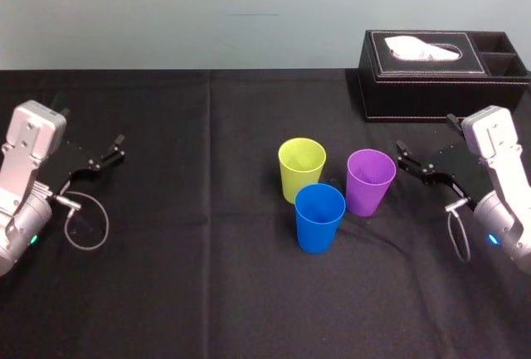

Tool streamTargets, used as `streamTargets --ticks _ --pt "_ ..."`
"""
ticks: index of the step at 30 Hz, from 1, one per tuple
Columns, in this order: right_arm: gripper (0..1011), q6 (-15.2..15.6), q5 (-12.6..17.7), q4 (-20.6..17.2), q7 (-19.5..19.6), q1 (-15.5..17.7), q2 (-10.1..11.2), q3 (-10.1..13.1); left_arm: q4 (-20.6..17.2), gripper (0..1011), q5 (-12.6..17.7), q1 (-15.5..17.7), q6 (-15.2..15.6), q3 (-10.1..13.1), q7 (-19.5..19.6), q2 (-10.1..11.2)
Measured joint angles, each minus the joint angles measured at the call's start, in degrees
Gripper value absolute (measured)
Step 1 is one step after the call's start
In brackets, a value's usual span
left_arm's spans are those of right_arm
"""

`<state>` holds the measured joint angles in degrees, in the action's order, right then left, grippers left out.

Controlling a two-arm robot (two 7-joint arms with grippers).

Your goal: Stack the three plastic cups sequentially using one hand.

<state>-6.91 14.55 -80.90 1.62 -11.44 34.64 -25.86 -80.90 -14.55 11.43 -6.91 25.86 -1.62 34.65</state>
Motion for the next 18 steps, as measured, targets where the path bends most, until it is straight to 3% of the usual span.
streamTargets --ticks 18 --pt "1003 0.0 0.0 0.0 0.0 0.0 0.0 0.0 0.0 1011 0.0 0.0 0.0 0.0 0.0 0.0"
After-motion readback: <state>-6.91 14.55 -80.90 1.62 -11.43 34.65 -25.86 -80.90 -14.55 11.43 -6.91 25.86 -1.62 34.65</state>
